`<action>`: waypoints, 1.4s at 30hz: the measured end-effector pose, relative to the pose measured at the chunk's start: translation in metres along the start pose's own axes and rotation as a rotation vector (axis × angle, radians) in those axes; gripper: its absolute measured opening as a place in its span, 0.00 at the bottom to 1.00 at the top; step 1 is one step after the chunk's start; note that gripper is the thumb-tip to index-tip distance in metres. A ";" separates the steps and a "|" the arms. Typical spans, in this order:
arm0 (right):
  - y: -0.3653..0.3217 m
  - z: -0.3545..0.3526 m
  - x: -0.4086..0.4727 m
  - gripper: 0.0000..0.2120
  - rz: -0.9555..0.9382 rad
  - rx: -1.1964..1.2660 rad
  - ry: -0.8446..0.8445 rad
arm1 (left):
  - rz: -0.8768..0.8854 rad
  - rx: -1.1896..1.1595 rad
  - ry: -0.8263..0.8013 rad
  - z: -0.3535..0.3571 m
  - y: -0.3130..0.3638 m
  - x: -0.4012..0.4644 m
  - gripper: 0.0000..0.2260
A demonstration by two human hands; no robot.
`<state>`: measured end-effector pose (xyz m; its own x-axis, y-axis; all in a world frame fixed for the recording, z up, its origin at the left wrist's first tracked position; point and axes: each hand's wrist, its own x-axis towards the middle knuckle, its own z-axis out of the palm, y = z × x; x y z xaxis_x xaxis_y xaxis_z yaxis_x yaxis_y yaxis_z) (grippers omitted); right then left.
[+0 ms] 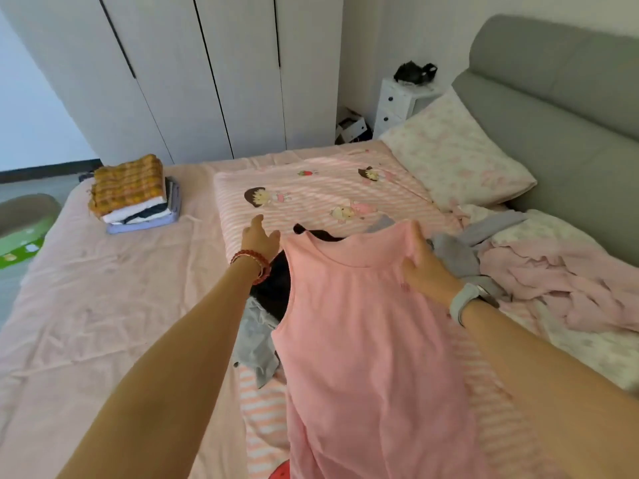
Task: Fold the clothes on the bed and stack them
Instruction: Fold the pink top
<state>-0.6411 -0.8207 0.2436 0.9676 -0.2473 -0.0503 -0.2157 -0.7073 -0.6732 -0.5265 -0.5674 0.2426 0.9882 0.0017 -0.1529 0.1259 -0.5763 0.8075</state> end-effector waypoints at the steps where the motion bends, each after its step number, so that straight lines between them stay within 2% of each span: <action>1: 0.009 0.017 0.002 0.33 0.023 0.014 -0.041 | -0.057 0.011 -0.022 0.012 -0.020 0.006 0.23; 5: 0.055 0.090 -0.021 0.28 0.134 0.095 -0.156 | -0.272 0.015 -0.147 0.061 -0.108 -0.015 0.17; 11: 0.101 0.186 -0.107 0.21 0.291 0.109 -0.292 | -0.589 -0.007 -0.257 0.113 -0.215 -0.116 0.09; 14: 0.115 0.219 -0.158 0.16 0.284 0.091 -0.372 | -0.583 -0.025 -0.261 0.131 -0.236 -0.163 0.07; 17: 0.121 0.241 -0.198 0.12 0.296 0.090 -0.434 | -0.554 -0.011 -0.105 0.141 -0.236 -0.192 0.11; 19: 0.123 0.248 -0.215 0.11 0.302 0.095 -0.442 | -0.473 0.088 -0.050 0.147 -0.238 -0.209 0.11; 21: 0.126 0.251 -0.223 0.11 0.306 0.073 -0.411 | -0.389 0.210 -0.087 0.154 -0.244 -0.224 0.09; 25: 0.135 0.253 -0.228 0.09 0.330 0.098 -0.331 | -0.479 0.372 -0.283 0.166 -0.252 -0.246 0.19; 27: 0.141 0.254 -0.232 0.10 0.304 0.096 -0.327 | -0.463 0.397 -0.324 0.172 -0.256 -0.253 0.16; 29: 0.146 0.254 -0.235 0.12 0.262 0.066 -0.320 | -0.435 0.353 -0.273 0.174 -0.256 -0.255 0.10; 31: 0.147 0.252 -0.237 0.14 0.236 0.057 -0.312 | -0.425 0.160 -0.184 0.173 -0.256 -0.256 0.06; 35: 0.146 0.243 -0.243 0.18 0.120 0.016 -0.291 | -0.453 -0.266 -0.044 0.150 -0.242 -0.274 0.09; 37: 0.146 0.241 -0.246 0.20 0.049 -0.051 -0.251 | -0.410 -0.310 -0.015 0.138 -0.235 -0.288 0.06; 39: 0.149 0.240 -0.247 0.23 0.003 -0.184 -0.264 | -0.391 -0.274 0.083 0.129 -0.235 -0.294 0.05; 41: 0.152 0.237 -0.247 0.25 0.056 -0.350 -0.397 | -0.460 -0.245 0.164 0.122 -0.244 -0.294 0.06; 42: 0.158 0.237 -0.247 0.25 0.118 -0.399 -0.489 | -0.512 -0.238 0.143 0.119 -0.250 -0.294 0.08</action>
<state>-0.8832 -0.7145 -0.0253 0.8621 -0.0747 -0.5012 -0.2655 -0.9091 -0.3211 -0.8588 -0.5211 0.0178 0.7964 0.3517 -0.4921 0.5902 -0.2739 0.7594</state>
